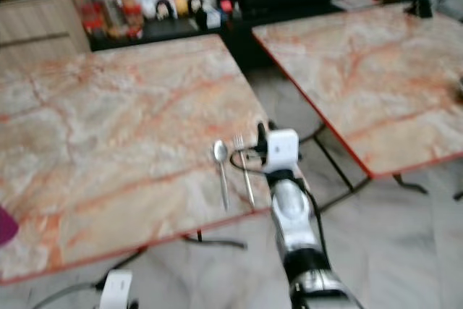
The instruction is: Setting the table
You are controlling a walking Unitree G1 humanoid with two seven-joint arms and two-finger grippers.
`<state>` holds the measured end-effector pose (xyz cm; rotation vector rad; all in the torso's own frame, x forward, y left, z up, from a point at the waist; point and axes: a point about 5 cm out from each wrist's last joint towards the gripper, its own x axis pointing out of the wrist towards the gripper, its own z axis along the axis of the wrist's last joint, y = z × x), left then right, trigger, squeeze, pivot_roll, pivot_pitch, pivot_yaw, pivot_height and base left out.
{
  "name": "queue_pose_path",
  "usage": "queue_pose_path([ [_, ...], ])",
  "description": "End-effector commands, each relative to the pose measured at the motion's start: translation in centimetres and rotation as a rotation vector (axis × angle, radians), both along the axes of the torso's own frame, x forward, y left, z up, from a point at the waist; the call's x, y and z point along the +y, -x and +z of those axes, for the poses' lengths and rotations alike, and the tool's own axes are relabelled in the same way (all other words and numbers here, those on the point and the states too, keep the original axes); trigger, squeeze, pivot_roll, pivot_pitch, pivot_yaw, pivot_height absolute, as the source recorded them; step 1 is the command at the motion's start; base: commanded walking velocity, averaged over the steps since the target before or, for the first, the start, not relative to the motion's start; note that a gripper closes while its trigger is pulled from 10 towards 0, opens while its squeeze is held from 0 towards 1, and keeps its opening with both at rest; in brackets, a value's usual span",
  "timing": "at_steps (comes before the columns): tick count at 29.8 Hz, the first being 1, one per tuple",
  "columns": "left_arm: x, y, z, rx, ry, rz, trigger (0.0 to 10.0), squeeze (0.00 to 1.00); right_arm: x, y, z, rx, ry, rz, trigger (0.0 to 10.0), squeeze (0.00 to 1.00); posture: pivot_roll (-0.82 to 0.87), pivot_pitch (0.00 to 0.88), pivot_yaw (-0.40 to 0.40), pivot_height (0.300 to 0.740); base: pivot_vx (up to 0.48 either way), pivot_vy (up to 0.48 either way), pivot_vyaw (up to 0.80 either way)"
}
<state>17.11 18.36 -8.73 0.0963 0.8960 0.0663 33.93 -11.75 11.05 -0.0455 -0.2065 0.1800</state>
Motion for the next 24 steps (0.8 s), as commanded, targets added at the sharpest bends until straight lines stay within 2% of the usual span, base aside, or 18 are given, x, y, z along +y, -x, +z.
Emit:
queue_pose_path([
  [1,0.7,0.5,-0.1,0.012,-0.006,0.017,10.0,0.0,0.7,0.2,-0.2,0.01,0.0,0.031,10.0,0.0,-0.03,0.0,0.02,0.74,0.0,0.0,0.0],
  [10,0.7,0.6,-0.2,0.022,-0.009,0.008,10.0,0.0,1.0,1.3,-1.9,0.069,0.018,0.062,10.0,0.0,-0.04,0.0,0.021,0.74,0.0,0.0,0.0],
  [11,0.7,0.7,-0.2,0.025,-0.012,0.004,10.0,0.0,1.1,1.7,-2.5,0.091,0.018,0.073,10.0,0.58,-0.04,0.0,0.021,0.74,0.0,0.0,0.0],
  [12,0.7,0.7,-0.2,0.025,-0.012,0.004,10.0,0.0,1.1,1.7,-2.5,0.091,0.018,0.073,10.0,0.58,-0.04,0.0,0.021,0.74,0.0,0.0,0.0],
  [13,0.7,0.7,-0.3,0.027,-0.012,0.001,10.0,0.0,1.1,2.2,-3.4,0.127,0.034,0.08,10.0,1.0,-0.04,0.0,0.021,0.74,0.0,0.0,0.0],
  [17,0.7,0.8,-0.3,0.03,-0.011,-0.004,10.0,0.0,0.6,3.0,-5.4,0.238,0.054,0.026,10.0,1.0,-0.04,0.0,0.022,0.74,0.0,0.0,0.0],
  [20,0.7,0.8,-0.3,0.03,-0.01,-0.006,10.0,0.0,0.5,3.1,-5.6,0.253,0.043,0.019,10.0,1.0,-0.04,0.0,0.022,0.74,0.0,0.0,0.0],
  [21,0.6,0.8,-0.3,0.032,-0.009,-0.012,10.0,0.0,0.2,2.8,-5.7,0.275,0.011,0.002,10.0,1.0,-0.04,0.0,0.024,0.74,0.0,0.0,0.0],
  [24,0.6,0.7,-0.3,0.031,-0.009,-0.012,10.0,0.0,0.0,2.4,-5.3,0.277,-0.008,-0.005,10.0,1.0,-0.04,0.0,0.023,0.74,0.0,0.0,0.0],
])
